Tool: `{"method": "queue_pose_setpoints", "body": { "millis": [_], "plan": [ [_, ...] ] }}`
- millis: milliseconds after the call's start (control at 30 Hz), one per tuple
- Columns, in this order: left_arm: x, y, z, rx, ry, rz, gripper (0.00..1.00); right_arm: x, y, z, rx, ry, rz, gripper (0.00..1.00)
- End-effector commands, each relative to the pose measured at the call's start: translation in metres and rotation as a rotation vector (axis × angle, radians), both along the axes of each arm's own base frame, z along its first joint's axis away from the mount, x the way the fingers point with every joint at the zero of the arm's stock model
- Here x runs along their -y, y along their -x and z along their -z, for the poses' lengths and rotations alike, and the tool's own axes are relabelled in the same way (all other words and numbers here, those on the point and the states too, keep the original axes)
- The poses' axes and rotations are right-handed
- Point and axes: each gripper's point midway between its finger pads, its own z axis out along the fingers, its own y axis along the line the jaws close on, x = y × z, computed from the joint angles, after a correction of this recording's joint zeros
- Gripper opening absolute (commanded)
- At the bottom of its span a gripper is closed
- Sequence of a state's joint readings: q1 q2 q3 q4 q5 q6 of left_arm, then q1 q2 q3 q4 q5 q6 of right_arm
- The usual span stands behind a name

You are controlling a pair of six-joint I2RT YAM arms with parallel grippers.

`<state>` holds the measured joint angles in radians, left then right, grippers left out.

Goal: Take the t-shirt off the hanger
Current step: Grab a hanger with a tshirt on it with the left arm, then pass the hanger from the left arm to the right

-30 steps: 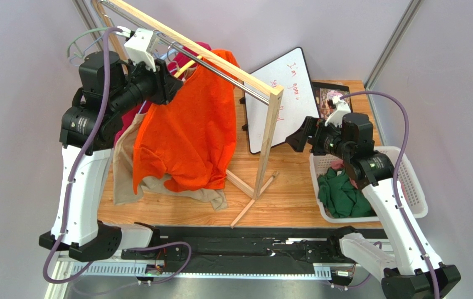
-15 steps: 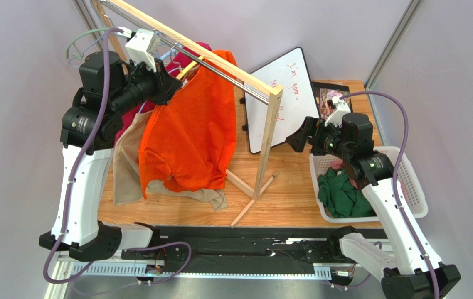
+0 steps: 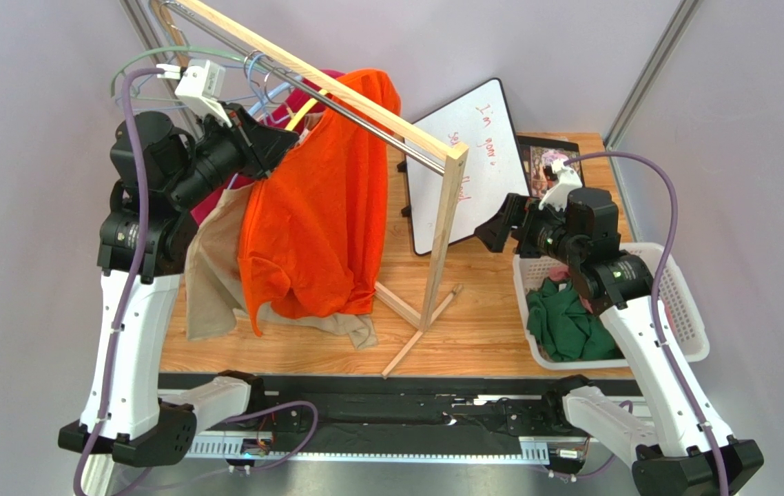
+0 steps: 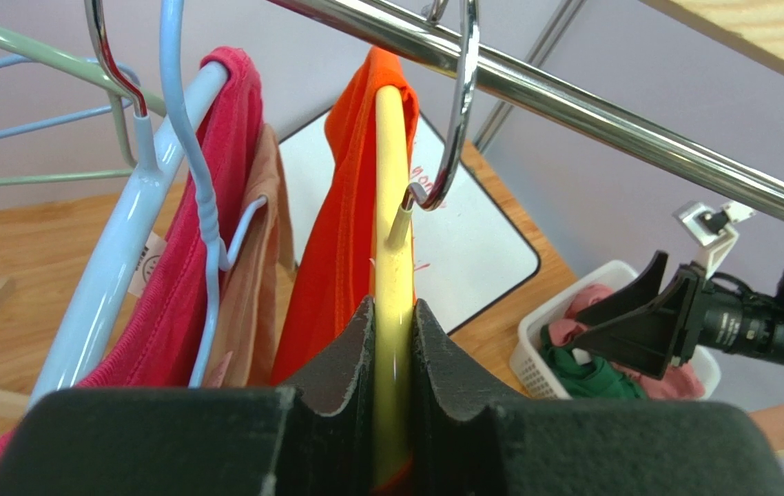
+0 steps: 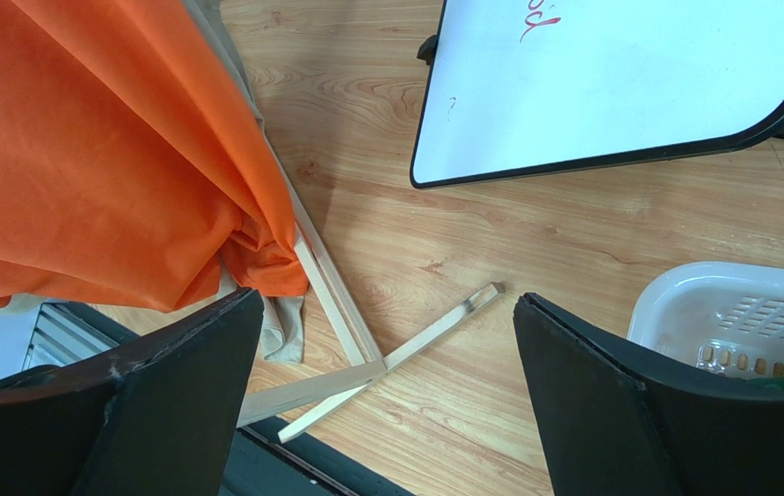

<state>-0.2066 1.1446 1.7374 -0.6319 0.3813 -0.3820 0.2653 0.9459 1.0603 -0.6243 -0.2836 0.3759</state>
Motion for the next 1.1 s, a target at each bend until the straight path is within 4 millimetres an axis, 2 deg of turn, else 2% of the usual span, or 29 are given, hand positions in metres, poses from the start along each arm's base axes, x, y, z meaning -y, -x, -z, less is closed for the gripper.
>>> {"method": "queue_pose_setpoints", "body": {
  "millis": [0, 33, 67, 233, 433, 667, 833, 1067],
  "plan": [
    [0.003, 0.019, -0.056, 0.207, 0.174, 0.052, 0.00, 0.004, 0.001, -0.009, 0.052, 0.007, 0.016, 0.98],
    [0.002, 0.021, -0.063, 0.241, 0.190, 0.053, 0.00, 0.005, 0.001, -0.009, 0.051, 0.009, 0.018, 0.98],
    [0.002, 0.019, -0.058, 0.229, 0.204, 0.049, 0.00, 0.004, 0.001, -0.010, 0.055, 0.010, 0.014, 0.98],
    [-0.003, 0.024, -0.065, 0.283, 0.258, 0.034, 0.00, 0.004, 0.002, -0.009, 0.052, 0.007, 0.016, 0.98],
    [-0.001, 0.033, -0.061, 0.281, 0.293, 0.058, 0.00, 0.005, 0.003, -0.009, 0.050, 0.008, 0.016, 0.98],
    [-0.008, 0.073, -0.049, 0.314, 0.286, 0.054, 0.00, 0.005, 0.001, -0.006, 0.048, 0.013, 0.019, 0.99],
    [-0.001, 0.089, -0.022, 0.240, 0.257, 0.109, 0.00, 0.003, -0.003, -0.002, 0.040, 0.014, 0.016, 0.99],
    [0.031, 0.091, 0.044, 0.017, 0.204, 0.335, 0.00, 0.004, -0.005, -0.007, 0.050, 0.020, 0.020, 0.99]
  ]
}}
